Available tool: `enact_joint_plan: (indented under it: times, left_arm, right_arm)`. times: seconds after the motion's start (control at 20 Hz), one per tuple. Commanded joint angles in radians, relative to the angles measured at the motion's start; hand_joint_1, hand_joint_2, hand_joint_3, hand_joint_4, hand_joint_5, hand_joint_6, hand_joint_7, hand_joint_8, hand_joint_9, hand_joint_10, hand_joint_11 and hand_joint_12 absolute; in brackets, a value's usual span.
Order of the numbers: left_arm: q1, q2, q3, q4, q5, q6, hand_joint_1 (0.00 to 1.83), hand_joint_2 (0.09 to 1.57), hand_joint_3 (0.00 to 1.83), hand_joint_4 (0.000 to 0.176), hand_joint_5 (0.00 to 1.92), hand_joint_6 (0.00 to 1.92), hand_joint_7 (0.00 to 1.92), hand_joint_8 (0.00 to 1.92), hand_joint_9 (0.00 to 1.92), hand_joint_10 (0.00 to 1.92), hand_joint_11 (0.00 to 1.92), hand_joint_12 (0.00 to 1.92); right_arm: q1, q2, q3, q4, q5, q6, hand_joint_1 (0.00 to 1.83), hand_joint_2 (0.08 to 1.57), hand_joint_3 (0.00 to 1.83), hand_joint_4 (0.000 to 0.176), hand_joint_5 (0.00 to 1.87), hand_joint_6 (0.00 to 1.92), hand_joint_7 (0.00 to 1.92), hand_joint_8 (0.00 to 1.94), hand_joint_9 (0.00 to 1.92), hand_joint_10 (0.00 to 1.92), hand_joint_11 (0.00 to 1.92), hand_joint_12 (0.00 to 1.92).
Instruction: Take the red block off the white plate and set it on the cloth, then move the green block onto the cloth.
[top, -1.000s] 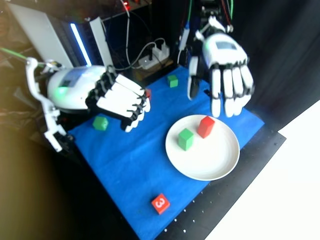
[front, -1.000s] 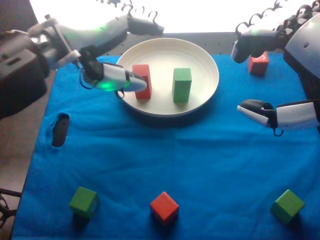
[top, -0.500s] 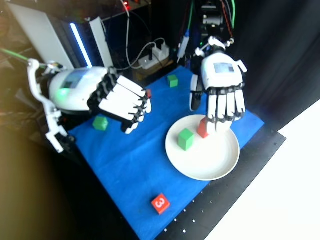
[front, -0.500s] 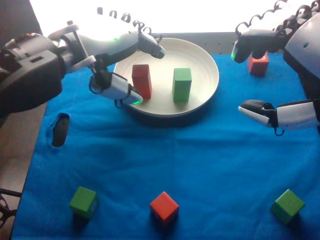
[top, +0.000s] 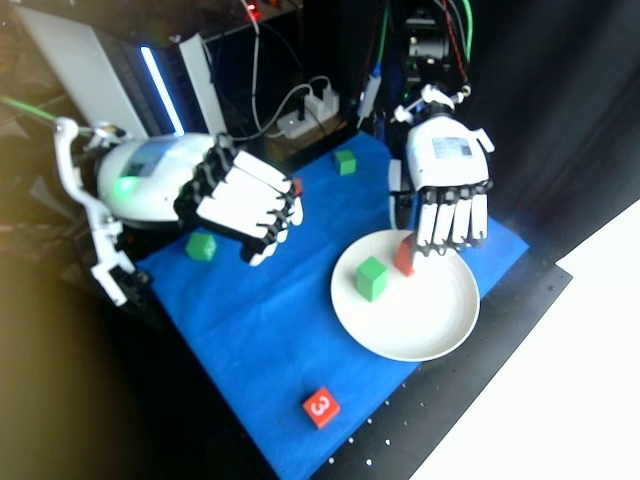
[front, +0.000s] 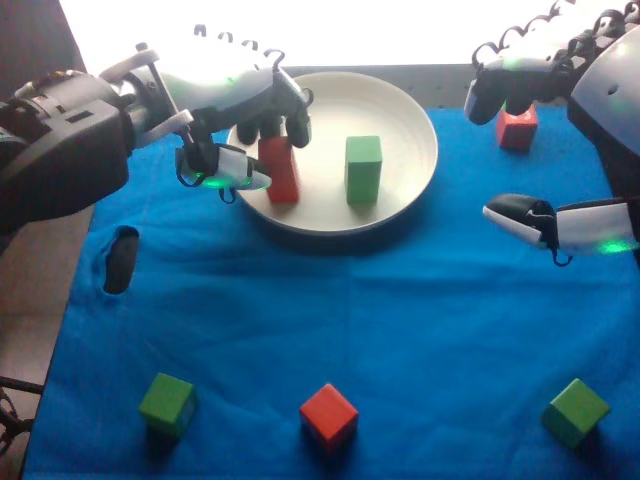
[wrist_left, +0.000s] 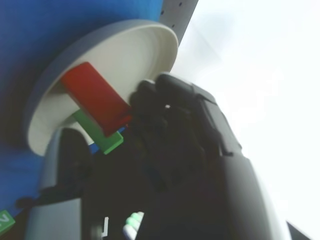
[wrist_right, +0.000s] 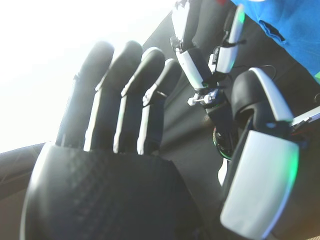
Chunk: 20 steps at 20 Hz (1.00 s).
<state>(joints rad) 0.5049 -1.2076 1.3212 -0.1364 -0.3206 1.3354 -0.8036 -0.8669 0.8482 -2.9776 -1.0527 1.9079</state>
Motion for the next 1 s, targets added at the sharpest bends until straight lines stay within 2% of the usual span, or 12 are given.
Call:
enact_joint_plan:
  times: [0.0,0.1,0.25,0.4,0.5,0.65,0.75,0.85,0.9,0.95]
  left_arm:
    - [-0.008,-0.002,0.005,0.000,-0.115,0.001,1.36,1.20,0.00,0.000,0.72,1.07,0.82,1.32,0.85,1.54,0.72,1.74]
    - [-0.006,-0.002,0.005,-0.006,-0.121,0.001,1.35,1.22,0.00,0.000,0.69,1.21,0.77,1.34,0.79,1.54,0.66,1.70]
    - [-0.005,-0.002,0.004,-0.015,-0.138,0.001,1.35,1.21,0.00,0.000,0.70,1.27,0.78,1.28,0.80,1.50,0.65,1.59]
    - [-0.005,0.011,-0.005,-0.027,-0.168,0.001,1.35,1.20,0.00,0.000,0.72,1.26,0.80,1.26,0.82,1.43,0.66,1.56]
    - [-0.005,0.031,-0.025,-0.032,-0.202,-0.001,1.35,1.21,0.00,0.000,0.70,1.27,0.78,1.32,0.79,1.49,0.67,1.62]
    - [0.004,0.095,-0.098,-0.032,-0.297,-0.004,1.35,1.21,0.00,0.000,0.69,1.26,0.82,1.30,0.77,1.48,0.60,1.67]
    - [0.021,0.137,-0.146,-0.024,-0.352,-0.005,1.34,1.22,0.00,0.000,0.69,1.25,0.80,1.33,0.75,1.54,0.59,1.79]
    - [0.059,0.211,-0.230,-0.004,-0.445,-0.005,1.34,1.22,0.00,0.000,0.70,1.32,0.80,1.30,0.71,1.53,0.56,1.76]
    - [0.075,0.237,-0.260,-0.002,-0.477,-0.005,1.34,1.21,0.00,0.000,0.72,1.31,0.82,1.26,0.73,1.50,0.56,1.71]
    - [0.094,0.266,-0.290,0.001,-0.512,-0.005,1.35,1.21,0.00,0.000,0.73,1.25,0.81,1.25,0.77,1.50,0.63,1.75]
  right_arm:
    - [0.006,0.000,0.003,-0.034,-0.118,-0.002,0.98,0.61,0.59,0.000,0.68,0.92,0.72,1.15,0.66,1.37,0.54,1.71]
    - [0.006,0.000,0.003,-0.034,-0.118,-0.002,0.96,0.61,0.59,0.000,0.66,0.92,0.70,1.16,0.64,1.39,0.52,1.73]
    - [0.006,0.000,0.003,-0.034,-0.118,-0.002,0.97,0.59,0.60,0.000,0.68,0.89,0.71,1.16,0.64,1.40,0.53,1.75]
    - [0.006,0.000,0.002,-0.034,-0.118,-0.002,0.97,0.60,0.58,0.000,0.69,0.87,0.71,1.20,0.66,1.43,0.56,1.75]
    - [0.006,0.000,0.002,-0.034,-0.118,-0.002,0.95,0.59,0.59,0.000,0.71,0.87,0.72,1.20,0.66,1.43,0.56,1.77]
    - [0.006,0.000,0.002,-0.034,-0.118,-0.002,0.97,0.58,0.59,0.000,0.70,0.87,0.70,1.19,0.65,1.41,0.54,1.75]
    - [0.006,0.000,0.002,-0.034,-0.118,-0.002,0.98,0.60,0.58,0.000,0.69,0.86,0.68,1.18,0.61,1.38,0.49,1.72]
    - [0.006,0.000,0.000,-0.034,-0.118,-0.002,0.93,0.66,0.48,0.000,0.69,0.82,0.70,1.11,0.65,1.30,0.51,1.66]
    - [0.006,0.000,0.000,-0.034,-0.118,-0.002,0.92,0.70,0.41,0.000,0.70,0.80,0.70,1.12,0.64,1.32,0.50,1.66]
    - [0.006,0.000,-0.001,-0.034,-0.118,-0.002,0.93,0.69,0.40,0.000,0.71,0.80,0.70,1.13,0.65,1.33,0.50,1.68]
